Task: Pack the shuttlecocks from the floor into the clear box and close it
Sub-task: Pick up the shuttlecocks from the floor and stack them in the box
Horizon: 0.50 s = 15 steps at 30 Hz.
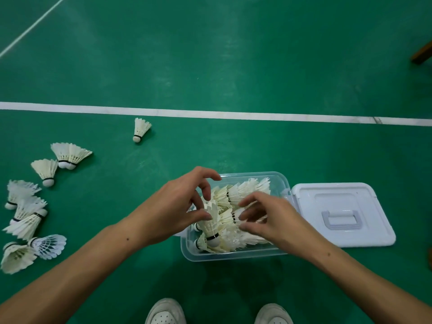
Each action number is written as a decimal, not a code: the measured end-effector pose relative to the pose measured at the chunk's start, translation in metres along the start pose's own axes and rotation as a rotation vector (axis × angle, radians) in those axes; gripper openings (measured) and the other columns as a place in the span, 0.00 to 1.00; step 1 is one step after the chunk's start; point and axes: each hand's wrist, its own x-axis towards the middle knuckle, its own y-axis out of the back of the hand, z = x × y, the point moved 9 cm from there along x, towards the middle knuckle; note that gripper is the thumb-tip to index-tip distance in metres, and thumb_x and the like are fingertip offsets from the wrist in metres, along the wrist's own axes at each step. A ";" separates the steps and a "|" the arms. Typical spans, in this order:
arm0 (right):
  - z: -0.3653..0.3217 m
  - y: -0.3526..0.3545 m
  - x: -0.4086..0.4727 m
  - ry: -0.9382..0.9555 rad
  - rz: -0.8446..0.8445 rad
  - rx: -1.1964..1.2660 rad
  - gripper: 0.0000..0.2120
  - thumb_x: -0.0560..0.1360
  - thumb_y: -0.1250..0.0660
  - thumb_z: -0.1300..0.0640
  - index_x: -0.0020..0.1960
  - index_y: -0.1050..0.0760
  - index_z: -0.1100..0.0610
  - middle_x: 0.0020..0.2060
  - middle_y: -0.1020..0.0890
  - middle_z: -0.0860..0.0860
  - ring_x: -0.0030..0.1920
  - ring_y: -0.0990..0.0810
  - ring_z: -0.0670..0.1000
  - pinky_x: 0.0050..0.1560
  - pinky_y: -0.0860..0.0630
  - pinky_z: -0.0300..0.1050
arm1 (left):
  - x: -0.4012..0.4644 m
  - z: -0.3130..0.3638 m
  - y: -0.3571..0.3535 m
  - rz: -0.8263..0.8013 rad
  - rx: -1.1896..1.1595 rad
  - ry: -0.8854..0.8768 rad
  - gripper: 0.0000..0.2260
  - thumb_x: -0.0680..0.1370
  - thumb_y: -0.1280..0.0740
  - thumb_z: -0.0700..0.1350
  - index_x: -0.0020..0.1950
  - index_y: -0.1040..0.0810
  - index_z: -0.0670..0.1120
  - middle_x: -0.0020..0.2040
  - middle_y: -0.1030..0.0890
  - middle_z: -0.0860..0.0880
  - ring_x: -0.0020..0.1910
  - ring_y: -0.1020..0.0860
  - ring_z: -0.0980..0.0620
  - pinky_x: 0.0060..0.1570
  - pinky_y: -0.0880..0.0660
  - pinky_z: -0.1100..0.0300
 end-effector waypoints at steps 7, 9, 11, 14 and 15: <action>-0.042 0.017 0.015 0.274 0.022 0.078 0.25 0.73 0.20 0.59 0.66 0.23 0.48 0.58 0.15 0.38 0.62 0.18 0.39 0.61 0.20 0.40 | 0.023 0.018 -0.009 -0.095 -0.082 -0.085 0.32 0.74 0.20 0.39 0.68 0.34 0.60 0.50 0.28 0.58 0.43 0.16 0.51 0.37 0.27 0.63; -0.040 0.013 0.017 0.291 0.013 0.076 0.23 0.74 0.20 0.59 0.66 0.22 0.50 0.56 0.15 0.40 0.60 0.16 0.42 0.61 0.20 0.43 | 0.025 0.020 -0.008 -0.077 -0.120 -0.122 0.31 0.73 0.20 0.37 0.67 0.32 0.59 0.49 0.28 0.57 0.43 0.16 0.49 0.37 0.24 0.57; -0.037 0.012 0.015 0.302 0.031 0.043 0.19 0.74 0.20 0.56 0.63 0.20 0.50 0.52 0.14 0.41 0.56 0.15 0.44 0.61 0.19 0.45 | 0.027 0.019 -0.008 -0.039 -0.144 -0.145 0.30 0.73 0.20 0.37 0.66 0.31 0.57 0.50 0.26 0.55 0.44 0.15 0.48 0.38 0.22 0.52; -0.031 0.018 0.009 0.317 0.081 -0.021 0.15 0.74 0.20 0.52 0.59 0.17 0.48 0.49 0.15 0.40 0.54 0.16 0.44 0.58 0.19 0.46 | 0.026 0.019 -0.002 0.080 -0.131 -0.200 0.28 0.73 0.19 0.40 0.67 0.28 0.53 0.56 0.22 0.54 0.49 0.14 0.51 0.42 0.20 0.51; -0.027 0.023 0.006 0.305 0.111 -0.029 0.13 0.74 0.20 0.51 0.57 0.17 0.47 0.48 0.15 0.40 0.53 0.17 0.44 0.57 0.19 0.45 | 0.024 0.019 0.001 0.123 -0.101 -0.216 0.28 0.73 0.19 0.42 0.68 0.28 0.53 0.60 0.22 0.53 0.51 0.15 0.52 0.44 0.20 0.54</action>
